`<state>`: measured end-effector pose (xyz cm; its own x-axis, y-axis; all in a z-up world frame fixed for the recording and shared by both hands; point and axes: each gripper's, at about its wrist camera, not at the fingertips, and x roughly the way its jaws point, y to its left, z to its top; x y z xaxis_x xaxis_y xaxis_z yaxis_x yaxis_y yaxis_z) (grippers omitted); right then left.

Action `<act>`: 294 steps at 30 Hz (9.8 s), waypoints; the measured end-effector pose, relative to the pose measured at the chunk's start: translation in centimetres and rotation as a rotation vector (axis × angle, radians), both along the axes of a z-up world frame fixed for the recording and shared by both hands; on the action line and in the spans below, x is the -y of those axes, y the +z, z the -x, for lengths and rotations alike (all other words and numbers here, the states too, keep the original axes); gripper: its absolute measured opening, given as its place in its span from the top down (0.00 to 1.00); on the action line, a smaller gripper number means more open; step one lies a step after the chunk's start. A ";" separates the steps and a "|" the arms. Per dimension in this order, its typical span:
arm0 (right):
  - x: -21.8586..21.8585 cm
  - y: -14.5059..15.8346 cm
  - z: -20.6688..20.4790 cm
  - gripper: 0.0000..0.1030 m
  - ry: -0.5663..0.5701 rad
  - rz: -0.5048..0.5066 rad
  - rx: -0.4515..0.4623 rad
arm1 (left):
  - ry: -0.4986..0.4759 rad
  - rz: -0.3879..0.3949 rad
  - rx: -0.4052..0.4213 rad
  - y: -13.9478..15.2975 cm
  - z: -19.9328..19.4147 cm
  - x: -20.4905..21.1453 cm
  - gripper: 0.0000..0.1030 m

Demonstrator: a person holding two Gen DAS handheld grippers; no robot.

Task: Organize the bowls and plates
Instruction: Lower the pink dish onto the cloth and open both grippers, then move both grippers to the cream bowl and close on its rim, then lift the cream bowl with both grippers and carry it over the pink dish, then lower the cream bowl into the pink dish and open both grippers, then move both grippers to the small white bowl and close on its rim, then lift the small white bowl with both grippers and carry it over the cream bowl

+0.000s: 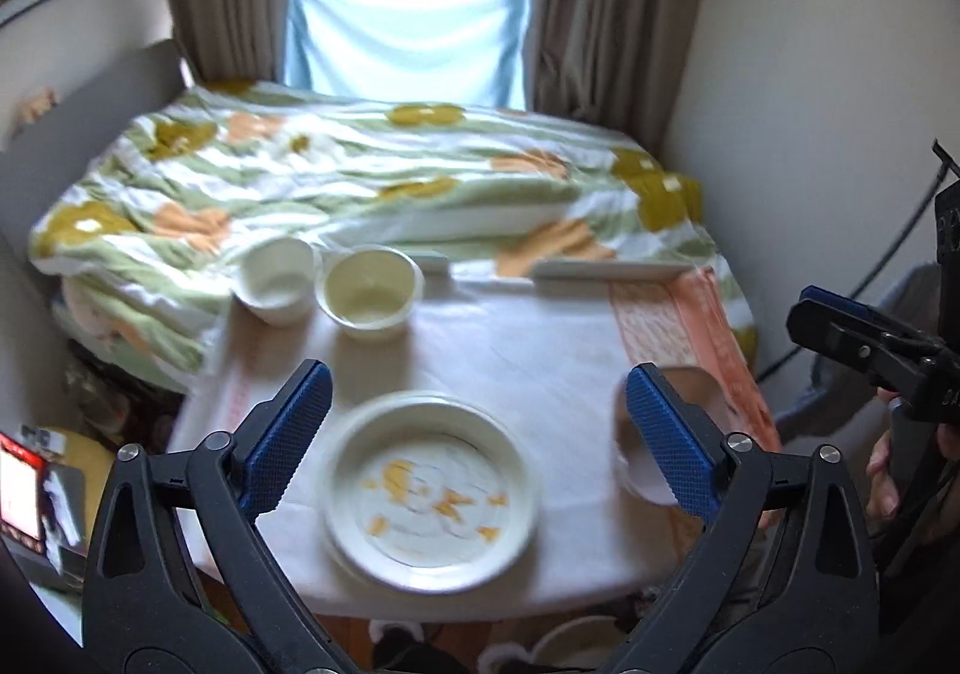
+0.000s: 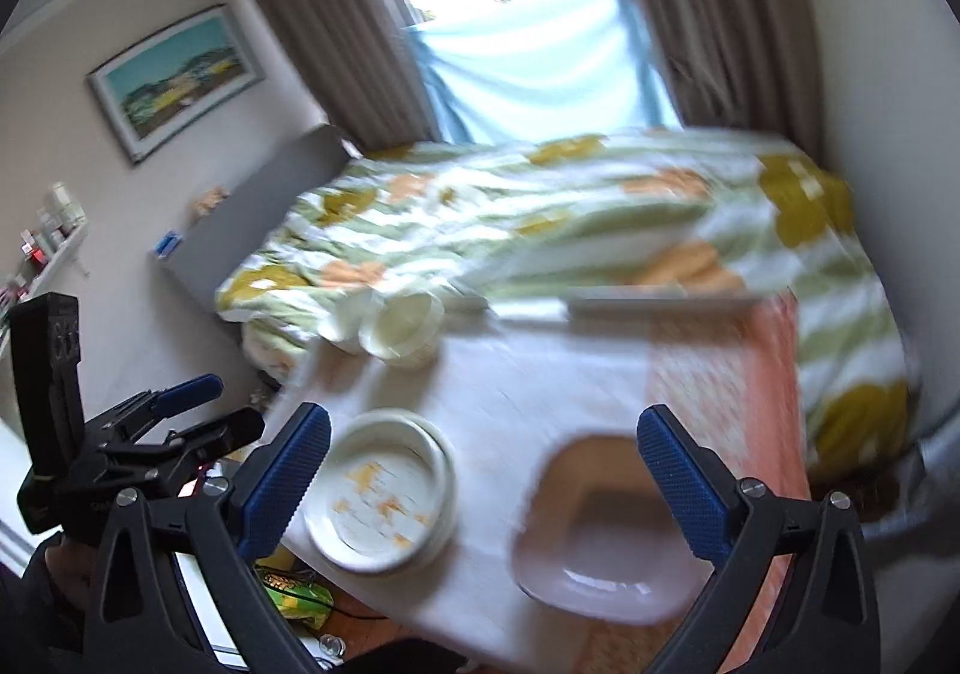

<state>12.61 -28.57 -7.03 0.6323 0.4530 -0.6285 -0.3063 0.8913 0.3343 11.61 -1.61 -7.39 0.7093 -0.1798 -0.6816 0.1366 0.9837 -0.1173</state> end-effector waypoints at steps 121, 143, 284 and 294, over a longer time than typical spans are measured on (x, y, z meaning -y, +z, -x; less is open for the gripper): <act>9.8 -18.8 -2.1 0.88 -0.348 0.004 -0.500 | -0.376 -0.127 -0.437 -18.4 -6.5 21.2 0.83; 10.0 -18.9 -1.8 0.87 -0.404 0.000 -0.544 | -0.399 -0.221 -0.421 -19.4 -6.3 22.4 0.83; 4.0 -9.0 -2.0 0.86 -0.263 0.022 -0.307 | -0.302 0.256 -0.366 -9.6 -4.9 11.7 0.83; 8.5 -13.9 0.2 0.86 -0.387 -0.030 -0.409 | -0.397 0.149 -0.474 -14.6 -4.7 17.5 0.83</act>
